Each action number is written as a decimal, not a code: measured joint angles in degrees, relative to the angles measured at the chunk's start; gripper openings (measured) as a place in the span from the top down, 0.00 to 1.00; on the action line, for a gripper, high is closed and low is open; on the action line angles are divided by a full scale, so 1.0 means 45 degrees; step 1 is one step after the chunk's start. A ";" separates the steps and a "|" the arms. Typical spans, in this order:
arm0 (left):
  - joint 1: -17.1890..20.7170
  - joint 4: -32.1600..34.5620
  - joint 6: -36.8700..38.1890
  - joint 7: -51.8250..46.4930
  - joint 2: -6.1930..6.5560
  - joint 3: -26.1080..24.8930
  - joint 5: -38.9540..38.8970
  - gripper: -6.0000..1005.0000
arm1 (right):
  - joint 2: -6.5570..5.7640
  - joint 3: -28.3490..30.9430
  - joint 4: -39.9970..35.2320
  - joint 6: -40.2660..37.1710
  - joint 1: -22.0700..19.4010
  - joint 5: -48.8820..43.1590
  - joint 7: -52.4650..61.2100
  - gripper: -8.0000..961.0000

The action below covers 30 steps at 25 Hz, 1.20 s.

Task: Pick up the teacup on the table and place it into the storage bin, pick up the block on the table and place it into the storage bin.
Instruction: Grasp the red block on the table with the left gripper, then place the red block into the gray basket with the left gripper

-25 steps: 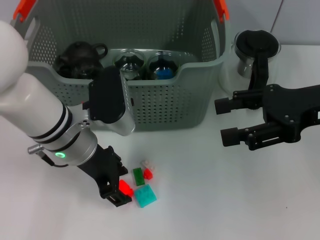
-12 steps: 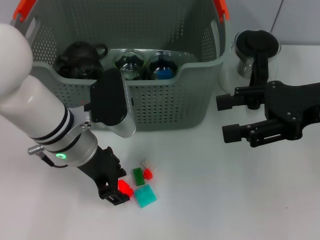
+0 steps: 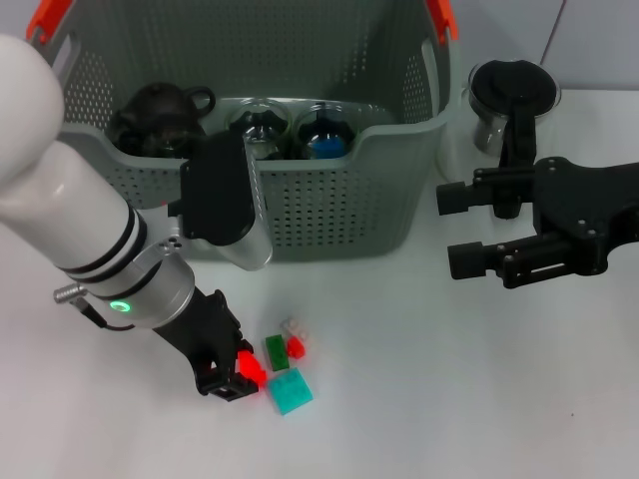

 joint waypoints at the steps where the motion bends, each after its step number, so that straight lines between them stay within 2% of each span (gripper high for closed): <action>1: -0.0006 0.0098 0.0120 0.0000 0.0007 -0.0029 -0.0013 0.59 | 0.0000 0.0027 0.0000 -0.0015 -0.0015 0.0000 -0.0004 0.08; 4: -0.0026 0.0606 0.0569 -0.0009 0.0036 -0.0268 -0.0036 0.59 | -0.0014 0.0114 0.0000 -0.0023 -0.0046 0.0001 -0.0015 0.08; 8: -0.0093 0.1846 0.1752 -0.0024 0.0075 -0.1496 -0.0296 0.59 | -0.0026 0.0175 -0.0001 -0.0077 -0.0049 0.0002 -0.0022 0.08; 9: -0.0157 0.2194 0.2157 -0.0019 0.0094 -0.2009 -0.0472 0.59 | -0.0025 0.0176 0.0000 -0.0112 -0.0047 0.0002 -0.0021 0.08; 10: -0.0446 0.2740 0.3010 0.0015 0.0133 -0.3365 -0.0903 0.59 | -0.0026 0.0191 -0.0002 -0.0170 -0.0043 0.0005 -0.0021 0.08; 11: -0.0446 0.2740 0.3010 0.0015 0.0133 -0.3365 -0.0903 0.59 | -0.0025 0.0210 -0.0005 -0.0212 -0.0038 0.0007 -0.0022 0.08; 13: -0.0938 0.3094 0.4032 0.0062 0.0224 -0.5275 -0.1523 0.59 | -0.0026 0.0296 -0.0008 -0.0283 -0.0029 0.0018 -0.0022 0.08; 15: -0.1388 0.3191 0.4763 0.0029 0.0393 -0.6642 -0.2062 0.59 | -0.0036 0.0412 -0.0010 -0.0354 -0.0012 0.0022 -0.0022 0.08; 17: -0.1899 0.3122 0.5167 -0.0304 0.0720 -0.7876 -0.2585 0.58 | -0.0067 0.0529 -0.0010 -0.0455 0.0006 0.0023 -0.0022 0.08; 18: -0.2320 0.2880 0.5174 -0.0785 0.1111 -0.8662 -0.2972 0.58 | -0.0088 0.0579 -0.0009 -0.0503 0.0010 0.0023 -0.0021 0.08; 20: -0.2730 0.2384 0.4910 -0.1229 0.1564 -0.9246 -0.3368 0.57 | -0.0124 0.0653 -0.0009 -0.0548 0.0021 0.0023 -0.0005 0.08; 21: -0.2730 0.2384 0.4910 -0.1229 0.1564 -0.9246 -0.3368 0.57 | -0.0141 0.0672 -0.0008 -0.0566 0.0023 0.0023 -0.0001 0.08; 25: -0.3500 0.0246 0.3006 -0.1773 0.2488 -1.0038 -0.3838 0.55 | -0.0160 0.0685 -0.0005 -0.0640 0.0035 0.0022 -0.0008 0.08; 27: -0.3764 -0.0966 0.1810 -0.1834 0.2805 -1.0102 -0.3816 0.54 | -0.0161 0.0678 -0.0002 -0.0692 0.0057 0.0022 -0.0005 0.08; 28: -0.3764 -0.0966 0.1810 -0.1834 0.2805 -1.0102 -0.3816 0.54 | -0.0161 0.0670 0.0000 -0.0696 0.0061 0.0022 0.0003 0.08; 29: -0.3992 -0.2015 0.0642 -0.1840 0.2995 -1.0065 -0.3691 0.54 | -0.0161 0.0656 0.0000 -0.0701 0.0064 0.0012 0.0012 0.08; 30: -0.4048 -0.2328 0.0192 -0.1843 0.3021 -1.0031 -0.3631 0.53 | -0.0162 0.0642 0.0000 -0.0705 0.0071 -0.0006 0.0023 0.08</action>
